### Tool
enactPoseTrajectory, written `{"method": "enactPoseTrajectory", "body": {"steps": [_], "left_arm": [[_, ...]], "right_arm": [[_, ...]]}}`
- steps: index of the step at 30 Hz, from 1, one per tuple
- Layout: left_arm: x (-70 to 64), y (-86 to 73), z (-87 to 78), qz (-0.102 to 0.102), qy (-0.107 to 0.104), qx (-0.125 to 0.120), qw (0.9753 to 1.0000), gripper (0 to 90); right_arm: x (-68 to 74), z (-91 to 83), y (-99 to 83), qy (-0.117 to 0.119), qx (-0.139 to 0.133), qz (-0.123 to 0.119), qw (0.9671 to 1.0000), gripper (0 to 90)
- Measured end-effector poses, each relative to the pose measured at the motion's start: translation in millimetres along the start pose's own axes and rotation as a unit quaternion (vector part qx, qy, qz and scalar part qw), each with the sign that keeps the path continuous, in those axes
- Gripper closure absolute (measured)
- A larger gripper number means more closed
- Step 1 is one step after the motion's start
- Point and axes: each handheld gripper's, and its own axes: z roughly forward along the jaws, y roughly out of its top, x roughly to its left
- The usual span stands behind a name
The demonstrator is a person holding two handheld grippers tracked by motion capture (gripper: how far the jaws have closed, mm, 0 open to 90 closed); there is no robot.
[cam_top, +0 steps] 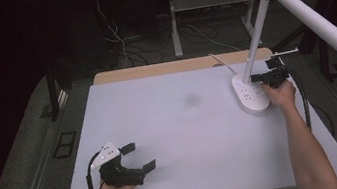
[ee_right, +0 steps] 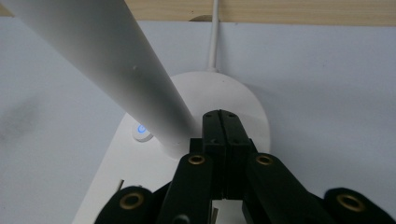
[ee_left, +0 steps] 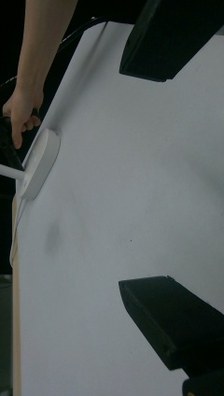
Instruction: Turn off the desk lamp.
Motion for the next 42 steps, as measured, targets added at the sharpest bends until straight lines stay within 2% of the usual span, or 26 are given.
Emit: {"method": "enactPoseTrajectory", "body": {"steps": [3, 7, 11, 16, 22, 30, 35, 37, 39, 42], "left_arm": [[0.4, 0.0, -0.2, -0.001, 0.001, -0.001, 1.0, 0.0], [0.5, 0.1, -0.3, -0.002, 0.001, -0.001, 1.0, 0.0], [0.6, 0.1, -1.0, -0.002, 0.002, -0.003, 1.0, 0.0], [-0.1, 0.6, -0.8, 0.0, -0.002, -0.003, 1.0, 0.0], [-0.4, 0.8, -0.7, 0.001, -0.004, -0.004, 1.0, 0.0], [0.2, 1.0, -1.4, -0.001, -0.003, -0.006, 1.0, 0.0], [-0.4, 1.0, -1.3, 0.001, -0.005, -0.006, 1.0, 0.0], [-0.6, 1.0, -1.2, 0.002, -0.006, -0.006, 1.0, 0.0], [-1.3, 1.1, -0.9, 0.002, -0.006, -0.006, 1.0, 0.0], [-1.8, 1.1, -1.0, 0.003, -0.007, -0.006, 1.0, 0.0]], "right_arm": [[-0.7, -0.3, 0.0, -0.001, -0.002, -0.006, 1.0, 90.0], [0.5, -1.4, 0.2, 0.0, -0.008, 0.001, 1.0, 90.0], [3.1, -3.7, 1.3, -0.003, 0.0, -0.004, 1.0, 90.0], [5.4, -15.0, 3.3, -0.005, -0.015, -0.012, 0.9998, 90.0], [9.8, -29.4, 3.1, -0.003, -0.02, -0.014, 0.9997, 90.0], [19.7, -48.9, -3.9, 0.003, -0.027, -0.02, 0.9994, 90.0], [28.7, -63.5, -10.5, 0.014, -0.034, -0.016, 0.9992, 90.0], [33.5, -68.5, -13.4, 0.021, -0.039, -0.024, 0.9987, 89.9], [39.7, -72.7, -16.3, 0.018, -0.042, -0.036, 0.9983, 83.2], [47.7, -80.7, -20.2, 0.021, -0.042, -0.045, 0.9979, 80.6]]}}
